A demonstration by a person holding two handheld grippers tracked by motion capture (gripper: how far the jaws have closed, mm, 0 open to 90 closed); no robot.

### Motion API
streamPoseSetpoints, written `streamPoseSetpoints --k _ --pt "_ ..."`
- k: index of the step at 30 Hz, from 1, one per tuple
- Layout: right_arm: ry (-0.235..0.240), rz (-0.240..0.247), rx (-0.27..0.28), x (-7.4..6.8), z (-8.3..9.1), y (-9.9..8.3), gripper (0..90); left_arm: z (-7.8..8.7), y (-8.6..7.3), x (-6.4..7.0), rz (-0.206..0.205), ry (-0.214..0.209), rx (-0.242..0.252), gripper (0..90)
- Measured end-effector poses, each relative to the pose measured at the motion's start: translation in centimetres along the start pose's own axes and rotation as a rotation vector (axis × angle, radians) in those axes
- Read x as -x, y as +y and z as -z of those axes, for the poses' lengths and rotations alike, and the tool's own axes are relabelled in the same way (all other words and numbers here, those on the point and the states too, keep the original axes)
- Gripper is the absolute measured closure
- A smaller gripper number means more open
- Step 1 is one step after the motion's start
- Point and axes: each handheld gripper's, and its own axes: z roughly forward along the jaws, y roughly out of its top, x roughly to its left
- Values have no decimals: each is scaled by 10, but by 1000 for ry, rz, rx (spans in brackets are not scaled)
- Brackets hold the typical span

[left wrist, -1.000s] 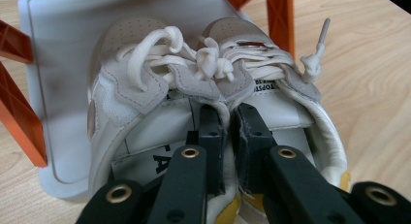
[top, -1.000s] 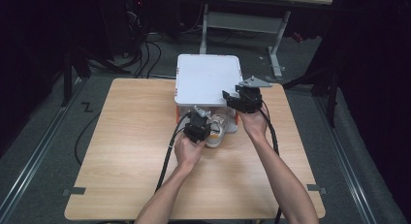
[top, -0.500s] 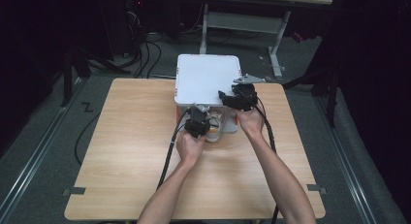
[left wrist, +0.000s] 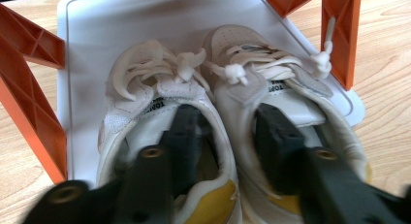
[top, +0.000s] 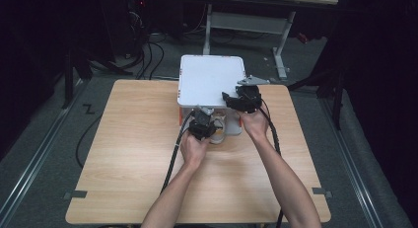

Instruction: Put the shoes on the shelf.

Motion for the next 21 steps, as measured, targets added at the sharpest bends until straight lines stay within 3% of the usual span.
streamPoseSetpoints --k 4,11,15,21 --pt "-4 -1 0 0 0 0 401 3 2 -3 40 -52 2 449" --pt "-4 -1 1 0 -1 0 401 7 3 -5 63 -87 10 382" --pt "-6 1 2 0 -1 0 401 17 7 -3 45 -81 58 383" --pt "-9 0 3 0 -1 0 401 29 4 0 6 -79 71 342"
